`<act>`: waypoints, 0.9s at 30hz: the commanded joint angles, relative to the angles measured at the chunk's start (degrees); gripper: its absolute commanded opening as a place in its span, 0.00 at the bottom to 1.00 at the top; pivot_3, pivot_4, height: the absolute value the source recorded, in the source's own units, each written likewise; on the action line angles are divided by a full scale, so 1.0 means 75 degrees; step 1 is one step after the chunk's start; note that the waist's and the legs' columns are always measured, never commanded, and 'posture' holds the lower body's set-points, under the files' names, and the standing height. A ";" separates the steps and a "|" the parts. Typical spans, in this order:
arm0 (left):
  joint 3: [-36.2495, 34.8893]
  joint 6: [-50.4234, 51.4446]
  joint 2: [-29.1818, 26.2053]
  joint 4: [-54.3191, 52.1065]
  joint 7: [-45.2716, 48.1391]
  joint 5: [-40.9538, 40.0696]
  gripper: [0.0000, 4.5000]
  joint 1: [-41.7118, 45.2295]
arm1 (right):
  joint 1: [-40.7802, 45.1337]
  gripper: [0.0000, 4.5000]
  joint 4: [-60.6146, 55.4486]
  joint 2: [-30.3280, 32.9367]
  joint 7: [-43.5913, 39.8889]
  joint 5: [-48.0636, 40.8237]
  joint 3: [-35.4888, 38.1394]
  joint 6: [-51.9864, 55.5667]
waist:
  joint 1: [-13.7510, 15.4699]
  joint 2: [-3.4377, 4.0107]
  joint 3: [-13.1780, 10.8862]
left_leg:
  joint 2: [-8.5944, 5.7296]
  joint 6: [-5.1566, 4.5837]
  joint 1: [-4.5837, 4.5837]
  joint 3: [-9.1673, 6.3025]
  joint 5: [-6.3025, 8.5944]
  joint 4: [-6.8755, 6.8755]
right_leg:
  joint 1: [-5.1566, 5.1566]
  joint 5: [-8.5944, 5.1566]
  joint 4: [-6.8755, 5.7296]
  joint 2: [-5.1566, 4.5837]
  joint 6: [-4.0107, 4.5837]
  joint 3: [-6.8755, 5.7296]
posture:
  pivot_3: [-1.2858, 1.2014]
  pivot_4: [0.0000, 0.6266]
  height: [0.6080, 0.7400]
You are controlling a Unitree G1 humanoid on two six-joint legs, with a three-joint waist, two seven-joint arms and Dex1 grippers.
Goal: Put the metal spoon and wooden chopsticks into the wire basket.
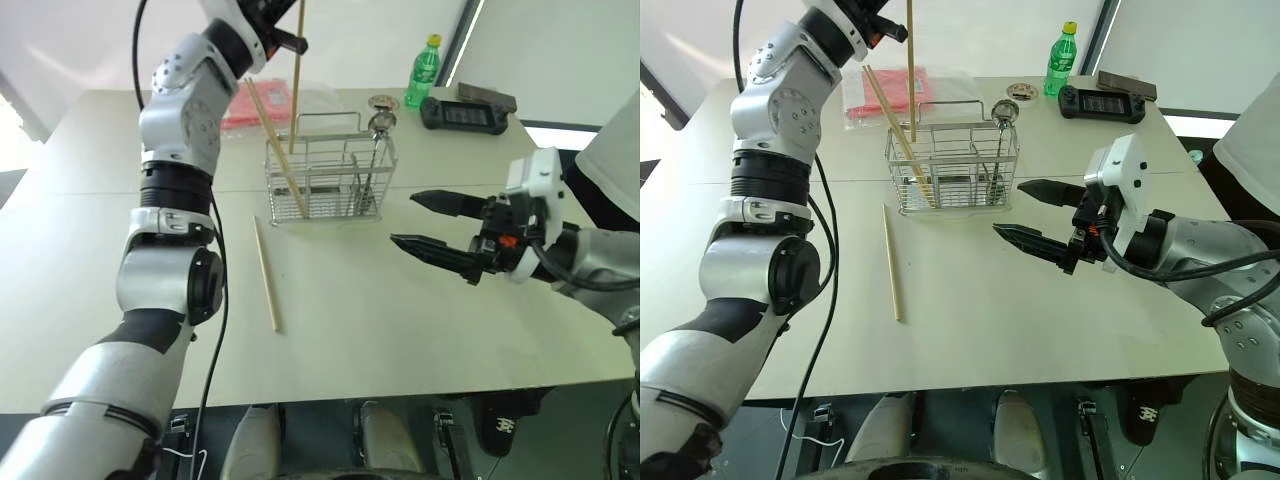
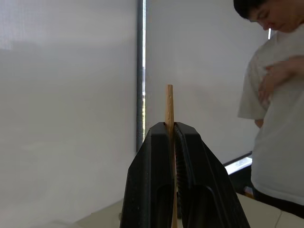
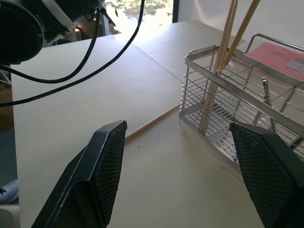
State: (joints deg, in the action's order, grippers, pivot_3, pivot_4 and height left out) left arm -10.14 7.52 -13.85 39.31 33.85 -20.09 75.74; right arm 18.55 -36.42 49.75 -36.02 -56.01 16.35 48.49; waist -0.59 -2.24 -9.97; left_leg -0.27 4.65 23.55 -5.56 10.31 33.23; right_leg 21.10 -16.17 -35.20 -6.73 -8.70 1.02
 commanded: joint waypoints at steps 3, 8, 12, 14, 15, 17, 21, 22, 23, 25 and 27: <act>-0.0194 -0.0072 0.0369 -0.0540 -0.0343 -0.0205 0.16 -0.0682 | 0.0075 0.80 -0.0190 0.0107 0.0194 -0.0270 0.0341 -0.0028 | 0.0001 0.0001 0.0001 | 0.0000 0.0000 -0.0007 -0.0001 0.0000 0.0000 | -0.0006 0.0000 0.0000 0.0000 0.0000 0.0000 | 0.52 0.24 0.86; -0.0391 0.0073 0.0654 -0.0998 -0.0741 -0.0489 0.64 -0.1140 | 0.0225 0.80 -0.0044 0.0191 0.0241 -0.0372 0.0322 -0.0018 | 0.0000 0.0000 0.0000 | 0.0000 0.0000 -0.0003 -0.0003 0.0000 -0.0001 | 0.0000 0.0000 -0.0002 0.0000 0.0000 -0.0001 | 0.52 0.24 0.86; -0.0456 0.0582 0.0603 -0.1660 -0.0958 -0.0684 0.98 -0.1398 | 0.0359 0.80 0.0099 0.0240 0.0216 -0.0387 0.0273 -0.0018 | 0.0003 0.0001 0.0000 | 0.0000 0.0000 -0.0003 -0.0002 0.0000 -0.0001 | -0.0002 0.0000 -0.0002 0.0000 0.0000 0.0000 | 0.52 0.24 0.86; -0.0472 0.1052 0.0356 -0.2174 -0.1008 -0.0802 0.98 -0.1562 | 0.0438 0.80 0.0178 0.0225 0.0201 -0.0350 0.0213 -0.0026 | -0.0004 0.0001 0.0000 | 0.0000 -0.0001 -0.0005 -0.0002 0.0000 0.0000 | -0.0004 0.0000 -0.0002 0.0000 0.0000 0.0000 | 0.52 0.24 0.86; -0.0478 0.1309 0.0197 -0.2449 -0.1029 -0.0837 0.98 -0.1632 | 0.0474 0.80 0.0210 0.0212 0.0198 -0.0326 0.0178 -0.0030 | -0.0026 0.0002 0.0001 | 0.0000 -0.0001 -0.0006 -0.0002 0.0000 0.0000 | -0.0005 0.0000 -0.0002 0.0000 0.0000 0.0000 | 0.52 0.24 0.86; -0.0488 0.1915 -0.0173 -0.2973 -0.1102 -0.0920 0.98 -0.1714 | 0.0527 0.80 0.0256 0.0185 0.0189 -0.0276 0.0109 -0.0046 | -0.0039 0.0003 0.0000 | 0.0001 0.0000 -0.0009 -0.0002 0.0000 -0.0001 | -0.0002 0.0000 -0.0004 0.0001 0.0000 0.0001 | 0.52 0.24 0.86; -0.0410 0.4023 -0.1411 -0.4125 -0.1376 -0.1051 0.98 -0.1839 | 0.0553 0.80 0.0312 0.0120 0.0118 -0.0209 -0.0021 -0.0111 | -0.0034 0.0005 -0.0001 | 0.0003 -0.0001 -0.0009 -0.0002 0.0000 -0.0004 | 0.0002 0.0000 -0.0012 0.0003 0.0000 0.0001 | 0.52 0.24 0.86; -0.0409 0.4594 -0.1625 -0.4274 -0.1484 -0.1123 0.98 -0.1858 | 0.0551 0.80 0.0324 0.0109 0.0100 -0.0191 -0.0049 -0.0125 | -0.0031 0.0005 -0.0001 | 0.0003 -0.0001 -0.0009 -0.0003 0.0000 -0.0004 | 0.0001 0.0000 -0.0011 0.0003 0.0000 0.0001 | 0.52 0.24 0.86; -0.0340 0.5306 -0.1914 -0.4399 -0.1672 -0.1052 0.98 -0.1905 | 0.0532 0.80 0.0348 0.0095 0.0053 -0.0137 -0.0103 -0.0157 | -0.0013 0.0006 0.0000 | 0.0002 -0.0001 -0.0009 -0.0003 0.0000 -0.0004 | -0.0001 0.0000 -0.0009 0.0003 0.0000 0.0001 | 0.52 0.24 0.86; -0.0247 0.6657 -0.2252 -0.4364 -0.2201 -0.0800 0.98 -0.1877 | 0.0522 0.80 0.0407 0.0079 -0.0050 -0.0035 -0.0214 -0.0210 | 0.0013 0.0006 0.0000 | 0.0002 -0.0001 -0.0011 -0.0009 0.0000 -0.0001 | -0.0009 -0.0001 -0.0009 0.0003 0.0000 -0.0003 | 0.52 0.24 0.86; -0.0502 0.8037 -0.2255 -0.4122 -0.3006 -0.0594 0.98 -0.1735 | 0.0538 0.80 0.0462 0.0068 -0.0157 0.0071 -0.0342 -0.0263 | 0.0010 0.0006 0.0000 | 0.0001 -0.0001 -0.0015 -0.0012 0.0000 0.0003 | -0.0016 -0.0001 -0.0008 0.0003 0.0000 -0.0005 | 0.52 0.24 0.86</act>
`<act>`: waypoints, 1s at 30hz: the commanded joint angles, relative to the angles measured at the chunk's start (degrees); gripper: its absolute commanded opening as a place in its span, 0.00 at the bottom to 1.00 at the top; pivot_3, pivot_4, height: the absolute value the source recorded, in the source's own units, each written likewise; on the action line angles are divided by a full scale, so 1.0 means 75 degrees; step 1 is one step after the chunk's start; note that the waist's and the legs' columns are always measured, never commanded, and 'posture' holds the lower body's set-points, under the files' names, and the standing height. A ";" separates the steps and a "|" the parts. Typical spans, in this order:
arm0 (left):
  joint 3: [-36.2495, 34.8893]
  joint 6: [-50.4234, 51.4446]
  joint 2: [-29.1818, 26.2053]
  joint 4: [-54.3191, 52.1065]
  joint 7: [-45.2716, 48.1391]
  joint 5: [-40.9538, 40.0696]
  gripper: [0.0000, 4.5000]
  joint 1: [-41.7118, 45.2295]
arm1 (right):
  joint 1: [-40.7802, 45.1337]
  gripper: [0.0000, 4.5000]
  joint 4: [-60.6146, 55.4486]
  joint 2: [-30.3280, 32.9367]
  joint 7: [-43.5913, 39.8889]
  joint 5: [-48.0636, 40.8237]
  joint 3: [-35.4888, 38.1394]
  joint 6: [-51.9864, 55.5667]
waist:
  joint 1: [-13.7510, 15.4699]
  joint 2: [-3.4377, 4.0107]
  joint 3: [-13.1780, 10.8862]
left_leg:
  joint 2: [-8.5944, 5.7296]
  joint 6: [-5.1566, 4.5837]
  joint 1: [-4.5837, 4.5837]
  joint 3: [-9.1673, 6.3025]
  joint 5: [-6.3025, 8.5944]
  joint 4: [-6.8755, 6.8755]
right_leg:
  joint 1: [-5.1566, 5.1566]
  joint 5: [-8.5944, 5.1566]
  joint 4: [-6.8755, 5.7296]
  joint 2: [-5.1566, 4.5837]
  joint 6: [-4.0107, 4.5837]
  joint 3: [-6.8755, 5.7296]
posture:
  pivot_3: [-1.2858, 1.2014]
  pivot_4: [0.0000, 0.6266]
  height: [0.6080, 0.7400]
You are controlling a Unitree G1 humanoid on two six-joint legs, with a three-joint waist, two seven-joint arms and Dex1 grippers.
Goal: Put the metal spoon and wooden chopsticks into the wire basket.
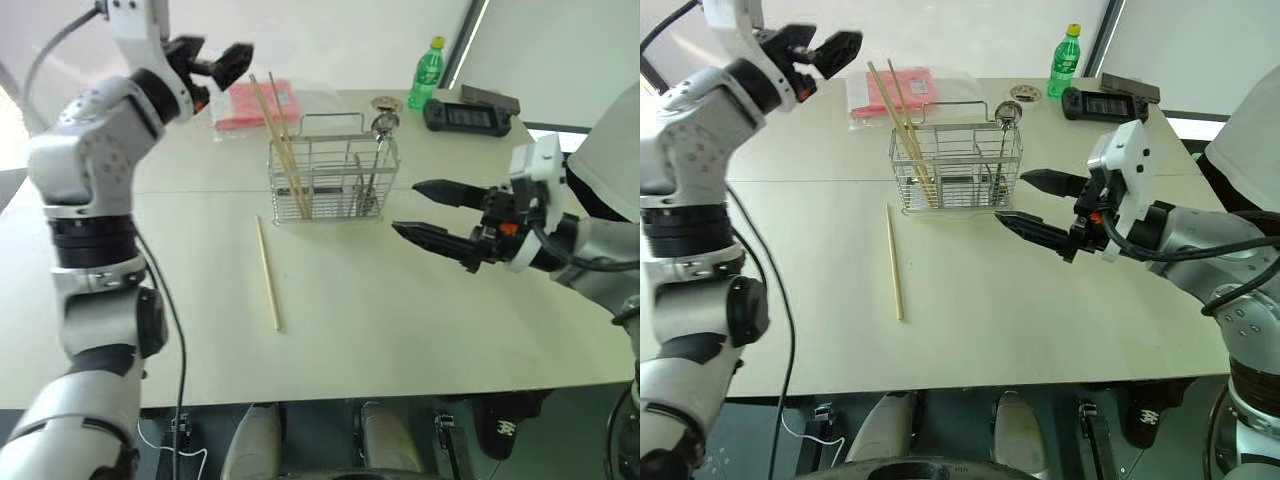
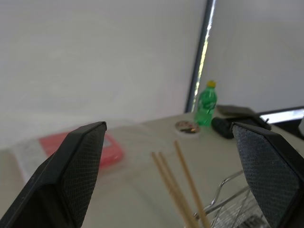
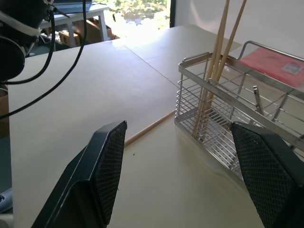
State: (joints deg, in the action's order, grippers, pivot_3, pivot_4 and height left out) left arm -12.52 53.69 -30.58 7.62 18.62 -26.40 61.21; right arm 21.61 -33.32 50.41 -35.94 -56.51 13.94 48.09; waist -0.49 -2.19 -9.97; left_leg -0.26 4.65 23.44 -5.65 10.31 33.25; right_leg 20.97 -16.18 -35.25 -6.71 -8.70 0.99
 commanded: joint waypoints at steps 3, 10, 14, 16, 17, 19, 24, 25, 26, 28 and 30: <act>-0.0511 0.3647 0.0300 0.0101 -0.1881 0.0621 0.98 0.0290 | 0.0227 0.80 0.0151 -0.0078 -0.0255 0.0205 -0.0141 -0.0237 | -0.0019 -0.0005 -0.0002 | -0.0001 0.0000 -0.0007 -0.0004 0.0000 0.0003 | -0.0007 -0.0001 -0.0001 0.0001 -0.0001 -0.0001 | 0.52 0.24 0.86; -0.1125 0.5174 0.1721 0.0243 -0.3303 0.1104 0.98 -0.0131 | 0.0537 0.80 0.0364 -0.0312 -0.0318 0.0340 -0.0405 -0.0253 | -0.0021 -0.0005 -0.0003 | -0.0001 0.0001 0.0004 -0.0010 0.0000 -0.0006 | 0.0011 -0.0001 -0.0006 0.0002 -0.0003 -0.0007 | 0.52 0.24 0.86; -0.0861 0.5174 0.2036 0.0428 -0.3565 0.1073 0.98 -0.0416 | 0.0656 0.80 0.0361 -0.0572 -0.0224 0.0490 -0.0600 -0.0284 | -0.0043 -0.0003 -0.0002 | -0.0001 0.0005 0.0003 -0.0008 -0.0001 -0.0006 | 0.0015 0.0000 -0.0009 0.0002 -0.0001 -0.0004 | 0.52 0.24 0.86; -0.0575 0.5174 0.2079 0.0548 -0.3568 0.1006 0.98 -0.0459 | 0.0670 0.80 0.0306 -0.0709 -0.0172 0.0538 -0.0661 -0.0286 | -0.0029 -0.0004 -0.0002 | -0.0001 0.0006 0.0004 -0.0008 -0.0002 -0.0006 | 0.0018 0.0000 -0.0010 0.0002 -0.0001 -0.0004 | 0.52 0.24 0.86; -0.0476 0.5174 0.2102 0.0618 -0.3559 0.0962 0.98 -0.0448 | 0.0675 0.80 0.0276 -0.0764 -0.0155 0.0564 -0.0691 -0.0302 | -0.0025 -0.0004 -0.0002 | -0.0001 0.0007 0.0005 -0.0008 -0.0002 -0.0006 | 0.0017 0.0000 -0.0010 0.0002 -0.0001 -0.0004 | 0.52 0.24 0.86; -0.0177 0.5174 0.2081 0.0846 -0.3430 0.0838 0.98 -0.0377 | 0.0690 0.80 0.0224 -0.0888 -0.0073 0.0574 -0.0698 -0.0317 | -0.0002 -0.0004 -0.0002 | -0.0002 0.0007 0.0005 -0.0008 -0.0001 -0.0005 | 0.0015 0.0000 -0.0007 0.0001 -0.0001 -0.0004 | 0.52 0.24 0.86; 0.0214 0.5174 0.1975 0.1588 -0.3066 0.0797 0.98 0.0033 | 0.0534 0.80 0.0070 -0.0957 0.0062 0.0514 -0.0567 -0.0270 | -0.0001 -0.0004 -0.0002 | -0.0004 0.0007 0.0006 -0.0008 -0.0001 -0.0005 | 0.0012 0.0000 -0.0002 0.0000 -0.0001 -0.0005 | 0.52 0.24 0.86; 0.0235 0.5174 0.1966 0.1789 -0.2975 0.0760 0.98 0.0153 | 0.0482 0.80 0.0035 -0.0944 0.0073 0.0508 -0.0545 -0.0271 | -0.0008 -0.0004 -0.0002 | -0.0004 0.0007 0.0006 -0.0008 -0.0001 -0.0006 | 0.0015 0.0000 -0.0002 0.0000 -0.0001 -0.0005 | 0.52 0.24 0.86; 0.0173 0.5174 0.1979 0.1982 -0.2924 0.0759 0.98 0.0302 | 0.0432 0.80 0.0002 -0.0928 0.0084 0.0501 -0.0518 -0.0267 | -0.0010 -0.0004 -0.0002 | -0.0003 0.0007 0.0007 -0.0008 -0.0001 -0.0006 | 0.0015 0.0000 -0.0002 0.0000 -0.0001 -0.0005 | 0.52 0.24 0.86; 0.0086 0.5174 0.1916 0.2342 -0.2777 0.0787 0.98 0.0651 | 0.0359 0.80 -0.0044 -0.0899 0.0128 0.0478 -0.0431 -0.0247 | -0.0017 -0.0004 -0.0002 | -0.0004 0.0007 0.0007 -0.0007 -0.0001 -0.0007 | 0.0015 0.0000 -0.0001 0.0000 -0.0001 -0.0005 | 0.52 0.24 0.86; -0.0009 0.5174 0.1819 0.2710 -0.2682 0.0867 0.98 0.0963 | 0.0332 0.80 -0.0063 -0.0897 0.0202 0.0453 -0.0358 -0.0229 | -0.0020 -0.0004 -0.0002 | -0.0003 0.0007 0.0008 -0.0008 -0.0001 -0.0007 | 0.0015 0.0000 0.0000 0.0000 -0.0001 -0.0005 | 0.52 0.24 0.86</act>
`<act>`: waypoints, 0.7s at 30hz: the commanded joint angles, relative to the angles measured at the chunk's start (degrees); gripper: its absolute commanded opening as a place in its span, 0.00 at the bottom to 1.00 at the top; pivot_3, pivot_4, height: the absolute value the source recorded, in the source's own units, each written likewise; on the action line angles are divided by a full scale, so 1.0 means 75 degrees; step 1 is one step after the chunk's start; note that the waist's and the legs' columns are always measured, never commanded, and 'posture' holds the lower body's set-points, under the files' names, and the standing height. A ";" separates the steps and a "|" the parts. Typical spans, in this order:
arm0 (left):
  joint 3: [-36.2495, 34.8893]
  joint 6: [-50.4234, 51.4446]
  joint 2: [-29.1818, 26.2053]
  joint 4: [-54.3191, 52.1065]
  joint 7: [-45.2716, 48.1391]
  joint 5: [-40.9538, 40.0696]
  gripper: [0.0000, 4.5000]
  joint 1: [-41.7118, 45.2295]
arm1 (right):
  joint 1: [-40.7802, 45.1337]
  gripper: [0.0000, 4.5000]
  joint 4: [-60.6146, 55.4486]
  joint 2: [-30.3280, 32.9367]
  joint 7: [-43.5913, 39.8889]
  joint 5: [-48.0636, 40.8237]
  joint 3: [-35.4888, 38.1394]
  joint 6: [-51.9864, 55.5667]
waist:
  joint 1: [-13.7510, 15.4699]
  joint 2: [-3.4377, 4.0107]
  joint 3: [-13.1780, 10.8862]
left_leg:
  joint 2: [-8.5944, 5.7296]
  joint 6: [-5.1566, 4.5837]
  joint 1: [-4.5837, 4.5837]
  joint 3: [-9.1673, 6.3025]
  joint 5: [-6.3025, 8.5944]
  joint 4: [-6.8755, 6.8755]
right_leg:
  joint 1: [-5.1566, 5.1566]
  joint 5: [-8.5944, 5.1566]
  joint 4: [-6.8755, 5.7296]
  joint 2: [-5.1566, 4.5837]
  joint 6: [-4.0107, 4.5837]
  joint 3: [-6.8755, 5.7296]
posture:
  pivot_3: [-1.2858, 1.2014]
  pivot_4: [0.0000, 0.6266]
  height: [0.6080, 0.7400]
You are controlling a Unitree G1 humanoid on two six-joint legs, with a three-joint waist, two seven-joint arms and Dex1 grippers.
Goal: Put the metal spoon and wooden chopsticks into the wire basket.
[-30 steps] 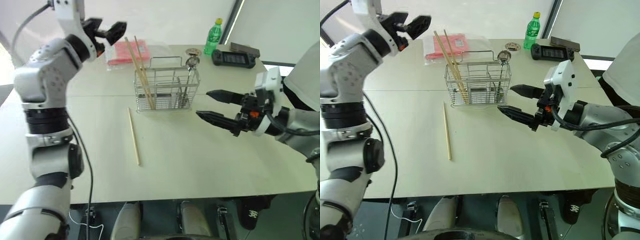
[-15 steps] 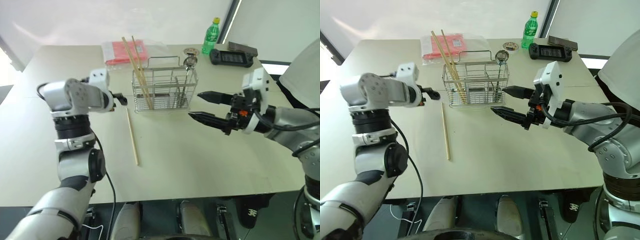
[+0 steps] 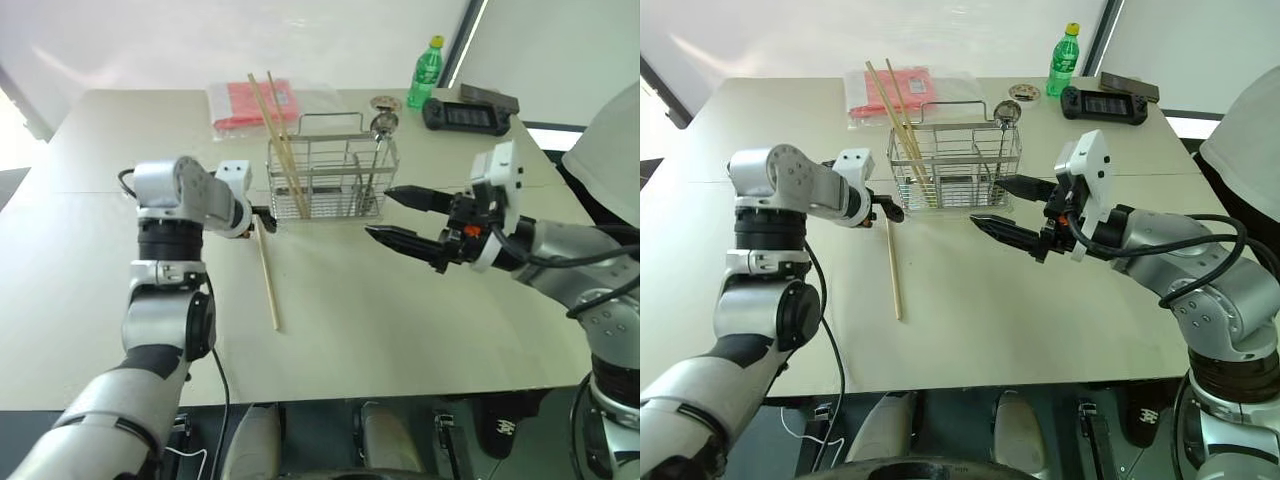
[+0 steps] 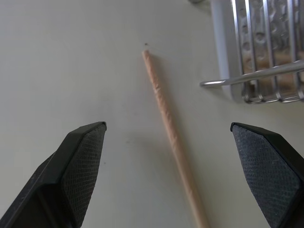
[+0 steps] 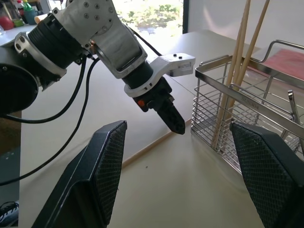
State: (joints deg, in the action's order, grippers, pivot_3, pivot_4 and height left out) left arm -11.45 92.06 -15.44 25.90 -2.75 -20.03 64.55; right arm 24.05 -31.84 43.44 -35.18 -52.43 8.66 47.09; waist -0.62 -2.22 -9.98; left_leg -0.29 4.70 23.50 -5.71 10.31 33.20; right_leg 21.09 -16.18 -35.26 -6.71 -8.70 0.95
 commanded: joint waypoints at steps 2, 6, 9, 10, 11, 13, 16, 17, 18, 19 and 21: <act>-0.0196 0.0058 -0.0247 0.0575 0.0240 0.0153 0.98 0.0754 | -0.0018 0.80 -0.0284 0.0037 0.0140 -0.0123 0.0408 -0.0092 | -0.0017 0.0000 0.0000 | 0.0000 0.0000 0.0000 0.0001 0.0000 -0.0001 | 0.0001 0.0000 0.0000 0.0000 0.0000 0.0001 | 0.52 0.24 0.86; -0.0184 -0.0002 -0.0044 0.0888 0.0239 0.0400 0.98 0.0878 | -0.0064 0.80 -0.0316 0.0036 0.0234 -0.0184 0.0495 -0.0067 | -0.0009 0.0001 0.0001 | 0.0000 0.0000 -0.0001 0.0000 0.0000 -0.0002 | 0.0001 0.0000 -0.0001 0.0000 -0.0001 0.0000 | 0.52 0.24 0.86; -0.0302 0.0037 0.0228 0.0926 0.0200 0.0533 0.98 0.0788 | -0.0087 0.80 -0.0344 0.0105 0.0253 -0.0252 0.0561 -0.0045 | 0.0020 0.0000 0.0000 | 0.0000 0.0000 0.0001 0.0000 0.0000 -0.0002 | 0.0001 0.0000 0.0000 0.0000 -0.0001 0.0000 | 0.52 0.24 0.86; -0.0351 0.0049 0.0308 0.0920 0.0170 0.0581 0.98 0.0751 | -0.0083 0.80 -0.0346 0.0133 0.0257 -0.0285 0.0595 -0.0029 | 0.0024 0.0000 0.0000 | 0.0000 0.0000 0.0001 0.0000 0.0000 -0.0001 | 0.0000 0.0000 0.0000 0.0000 -0.0001 0.0000 | 0.52 0.24 0.86; -0.0361 0.0030 0.0374 0.0909 0.0164 0.0619 0.98 0.0695 | -0.0062 0.80 -0.0334 0.0151 0.0278 -0.0322 0.0627 -0.0005 | 0.0018 0.0000 0.0000 | 0.0000 0.0000 0.0003 0.0000 0.0000 -0.0001 | 0.0000 0.0000 0.0002 -0.0001 -0.0001 0.0000 | 0.52 0.24 0.86; -0.0429 0.0005 0.0487 0.0938 0.0166 0.0687 0.98 0.0634 | -0.0031 0.80 -0.0317 0.0173 0.0317 -0.0385 0.0673 0.0032 | 0.0004 0.0000 0.0000 | 0.0000 0.0000 0.0003 0.0001 0.0000 -0.0002 | 0.0001 0.0000 0.0003 -0.0001 -0.0001 0.0000 | 0.52 0.24 0.86; -0.0530 -0.0231 0.0617 0.1176 0.0153 0.0820 0.98 0.0583 | -0.0009 0.80 -0.0331 0.0183 0.0365 -0.0431 0.0685 0.0053 | -0.0014 0.0001 0.0001 | 0.0000 0.0000 0.0002 0.0001 0.0000 -0.0003 | 0.0004 0.0000 0.0001 -0.0001 -0.0001 0.0000 | 0.52 0.24 0.86; -0.0572 -0.0297 0.0646 0.1253 0.0108 0.0885 0.98 0.0552 | 0.0000 0.80 -0.0332 0.0181 0.0383 -0.0433 0.0676 0.0053 | -0.0009 0.0001 0.0001 | 0.0000 0.0000 0.0002 0.0001 0.0000 -0.0003 | 0.0004 0.0000 0.0000 -0.0001 -0.0001 0.0001 | 0.52 0.24 0.86; -0.0586 -0.0346 0.0656 0.1315 0.0073 0.0948 0.98 0.0521 | 0.0008 0.80 -0.0331 0.0178 0.0399 -0.0439 0.0671 0.0053 | -0.0004 0.0001 0.0000 | 0.0000 0.0000 0.0002 0.0001 0.0000 -0.0003 | 0.0004 0.0000 0.0000 -0.0001 -0.0001 0.0000 | 0.52 0.24 0.86; -0.0597 -0.0384 0.0654 0.1355 0.0044 0.1002 0.98 0.0486 | 0.0010 0.80 -0.0335 0.0175 0.0419 -0.0452 0.0672 0.0057 | -0.0002 0.0002 0.0001 | 0.0000 0.0000 0.0002 0.0001 0.0000 -0.0002 | 0.0003 0.0000 0.0000 -0.0001 -0.0001 0.0000 | 0.52 0.24 0.86; -0.0681 -0.0438 0.0623 0.1399 -0.0041 0.1118 0.98 0.0416 | 0.0008 0.80 -0.0338 0.0170 0.0447 -0.0458 0.0669 0.0059 | -0.0001 0.0002 0.0001 | 0.0000 0.0000 -0.0001 0.0001 0.0000 -0.0001 | -0.0002 0.0000 0.0001 -0.0001 -0.0001 0.0000 | 0.52 0.24 0.86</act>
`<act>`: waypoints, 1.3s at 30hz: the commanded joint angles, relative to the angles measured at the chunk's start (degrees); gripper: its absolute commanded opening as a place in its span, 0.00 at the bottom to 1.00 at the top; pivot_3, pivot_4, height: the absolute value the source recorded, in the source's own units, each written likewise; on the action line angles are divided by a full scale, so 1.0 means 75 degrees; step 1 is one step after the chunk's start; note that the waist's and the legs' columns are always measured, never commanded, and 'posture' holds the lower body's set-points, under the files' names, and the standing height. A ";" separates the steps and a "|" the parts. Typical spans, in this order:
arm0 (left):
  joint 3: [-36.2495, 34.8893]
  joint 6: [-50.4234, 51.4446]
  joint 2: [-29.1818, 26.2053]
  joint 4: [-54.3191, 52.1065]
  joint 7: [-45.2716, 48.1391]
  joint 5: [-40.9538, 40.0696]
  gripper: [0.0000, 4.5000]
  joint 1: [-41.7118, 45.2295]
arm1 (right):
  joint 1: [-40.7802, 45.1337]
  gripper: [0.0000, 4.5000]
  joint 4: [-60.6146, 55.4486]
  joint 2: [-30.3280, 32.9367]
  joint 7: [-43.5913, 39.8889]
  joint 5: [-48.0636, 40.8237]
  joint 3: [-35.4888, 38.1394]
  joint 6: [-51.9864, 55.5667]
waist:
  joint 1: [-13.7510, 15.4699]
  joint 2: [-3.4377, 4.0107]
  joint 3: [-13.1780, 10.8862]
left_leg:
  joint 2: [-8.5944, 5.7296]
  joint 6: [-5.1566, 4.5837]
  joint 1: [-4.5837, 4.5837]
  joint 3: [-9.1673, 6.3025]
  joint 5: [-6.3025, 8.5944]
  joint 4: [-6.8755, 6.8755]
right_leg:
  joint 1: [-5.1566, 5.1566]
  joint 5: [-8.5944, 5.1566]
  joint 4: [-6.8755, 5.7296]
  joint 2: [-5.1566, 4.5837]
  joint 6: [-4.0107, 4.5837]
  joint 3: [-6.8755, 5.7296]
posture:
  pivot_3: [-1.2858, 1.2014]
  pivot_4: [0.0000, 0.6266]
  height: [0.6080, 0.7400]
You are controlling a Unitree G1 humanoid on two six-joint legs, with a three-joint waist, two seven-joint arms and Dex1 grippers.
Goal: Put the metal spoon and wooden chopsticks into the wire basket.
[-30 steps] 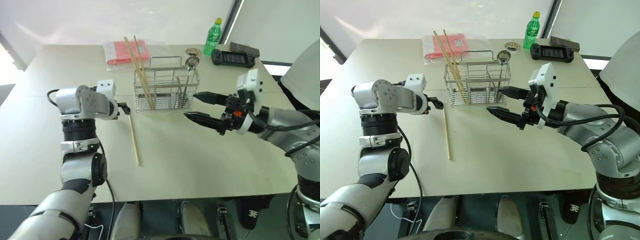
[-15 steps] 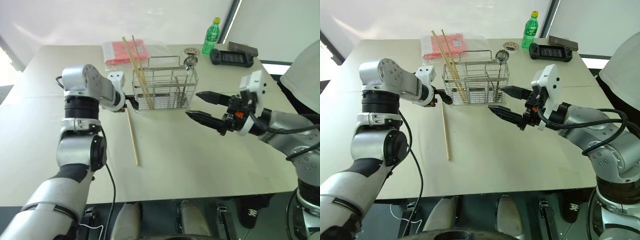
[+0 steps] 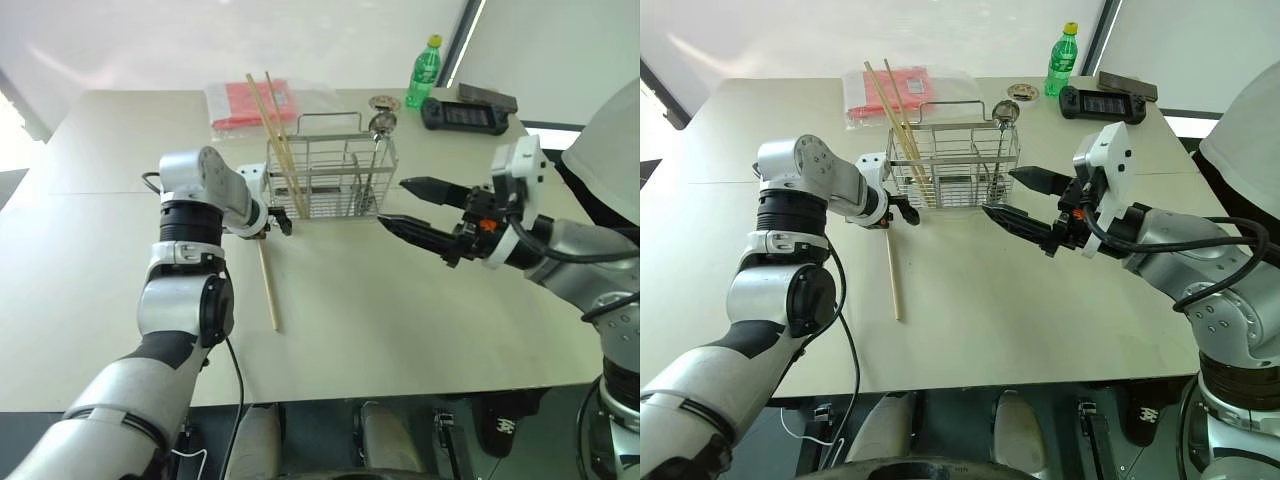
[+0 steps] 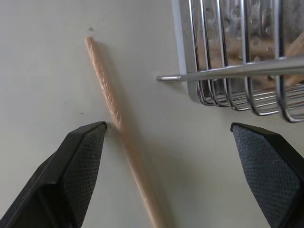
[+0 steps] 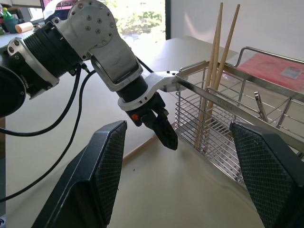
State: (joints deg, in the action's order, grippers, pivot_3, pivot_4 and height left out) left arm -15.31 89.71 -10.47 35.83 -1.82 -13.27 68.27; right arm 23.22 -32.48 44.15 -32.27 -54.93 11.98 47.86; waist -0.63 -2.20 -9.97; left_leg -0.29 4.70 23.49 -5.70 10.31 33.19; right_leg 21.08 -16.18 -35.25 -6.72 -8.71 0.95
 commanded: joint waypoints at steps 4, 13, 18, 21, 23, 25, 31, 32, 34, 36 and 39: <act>-0.0336 -0.0122 -0.0110 0.0039 -0.0280 0.0335 0.98 -0.0151 | 0.0085 0.80 -0.0261 0.0072 0.0095 -0.0130 0.0227 -0.0064 | -0.0024 0.0003 0.0002 | 0.0000 0.0000 -0.0005 0.0001 0.0000 0.0001 | -0.0002 0.0000 -0.0001 0.0000 0.0000 0.0001 | 0.52 0.24 0.86; -0.0144 0.0085 -0.0137 -0.0182 -0.0275 0.0452 0.80 -0.0294 | 0.0223 0.80 -0.0126 0.0018 0.0127 -0.0049 0.0171 -0.0135 | -0.0031 0.0009 0.0005 | 0.0001 0.0001 -0.0008 0.0001 0.0000 0.0000 | -0.0001 0.0000 -0.0004 0.0000 0.0000 0.0001 | 0.52 0.24 0.86; -0.0045 0.0036 -0.0210 -0.0220 -0.0297 0.0618 0.24 -0.0345 | 0.0315 0.80 -0.0046 -0.0035 0.0175 -0.0015 0.0161 -0.0155 | -0.0016 0.0009 0.0005 | 0.0001 0.0001 -0.0007 0.0002 0.0000 -0.0001 | -0.0001 0.0000 -0.0003 0.0000 0.0000 0.0001 | 0.52 0.24 0.86; -0.0066 0.0020 -0.0269 -0.0221 -0.0288 0.0686 0.01 -0.0359 | 0.0328 0.80 0.0000 -0.0049 0.0174 0.0004 0.0182 -0.0161 | -0.0006 0.0009 0.0005 | 0.0000 0.0001 -0.0007 0.0001 0.0000 -0.0001 | -0.0002 0.0000 -0.0002 0.0000 0.0000 0.0001 | 0.52 0.24 0.86; -0.0081 0.0027 -0.0313 -0.0236 -0.0291 0.0730 0.01 -0.0364 | 0.0358 0.80 0.0041 -0.0052 0.0177 0.0018 0.0193 -0.0158 | -0.0005 0.0009 0.0005 | 0.0000 0.0001 -0.0007 0.0002 0.0000 -0.0001 | -0.0002 0.0000 -0.0002 0.0000 0.0000 0.0001 | 0.52 0.24 0.86; -0.0084 0.0084 -0.0409 -0.0295 -0.0275 0.0751 0.01 -0.0395 | 0.0388 0.80 0.0076 -0.0073 0.0184 0.0045 0.0167 -0.0169 | -0.0025 0.0009 0.0005 | 0.0000 0.0001 -0.0007 0.0002 0.0000 -0.0001 | -0.0002 0.0000 -0.0002 0.0000 0.0000 0.0001 | 0.52 0.24 0.86; -0.0084 -0.0464 -0.0991 -0.0653 -0.0112 0.0784 0.01 -0.0495 | 0.0369 0.80 0.0144 -0.0023 0.0049 0.0142 0.0087 -0.0179 | -0.0060 0.0009 0.0005 | 0.0001 0.0001 -0.0007 0.0002 0.0000 -0.0006 | 0.0007 0.0000 -0.0007 0.0000 0.0000 0.0002 | 0.52 0.24 0.86; -0.0141 -0.0612 -0.1085 -0.0680 -0.0100 0.0783 0.01 -0.0496 | 0.0346 0.80 0.0157 0.0009 0.0001 0.0149 0.0095 -0.0165 | -0.0059 0.0009 0.0005 | 0.0001 0.0001 -0.0007 0.0002 0.0000 -0.0007 | 0.0008 0.0000 -0.0008 0.0001 0.0000 0.0002 | 0.52 0.24 0.86; -0.0578 -0.1432 -0.1431 -0.0608 -0.0161 0.0750 0.01 -0.0484 | 0.0241 0.80 0.0121 0.0168 -0.0177 0.0131 0.0125 -0.0089 | -0.0039 0.0006 0.0003 | 0.0001 0.0002 -0.0006 0.0002 -0.0001 -0.0008 | 0.0012 0.0000 -0.0009 0.0001 0.0001 0.0003 | 0.52 0.24 0.86; -0.0856 -0.2521 -0.1838 -0.0387 0.0032 0.0633 0.01 -0.0476 | 0.0141 0.80 0.0063 0.0308 -0.0312 -0.0008 0.0237 0.0014 | -0.0013 0.0003 0.0001 | 0.0001 0.0003 0.0001 0.0001 -0.0001 -0.0008 | 0.0016 0.0001 -0.0008 0.0001 0.0001 0.0002 | 0.52 0.24 0.86; -0.1106 -0.4556 -0.2344 -0.0091 0.0774 0.0331 0.01 -0.0194 | 0.0050 0.80 0.0050 0.0453 -0.0347 -0.0135 0.0378 0.0115 | 0.0015 0.0003 0.0001 | 0.0001 0.0003 0.0003 0.0003 -0.0001 -0.0009 | 0.0014 0.0001 -0.0001 -0.0001 0.0001 0.0001 | 0.52 0.24 0.86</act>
State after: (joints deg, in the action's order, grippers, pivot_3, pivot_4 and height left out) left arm -22.27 64.78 -26.84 35.39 0.74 -8.84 63.54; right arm 23.36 -31.13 46.58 -34.39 -54.78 12.32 48.55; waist -0.51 -2.18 -9.96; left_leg -0.28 4.72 23.51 -5.68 10.30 33.12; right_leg 21.17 -16.17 -35.25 -6.72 -8.70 0.96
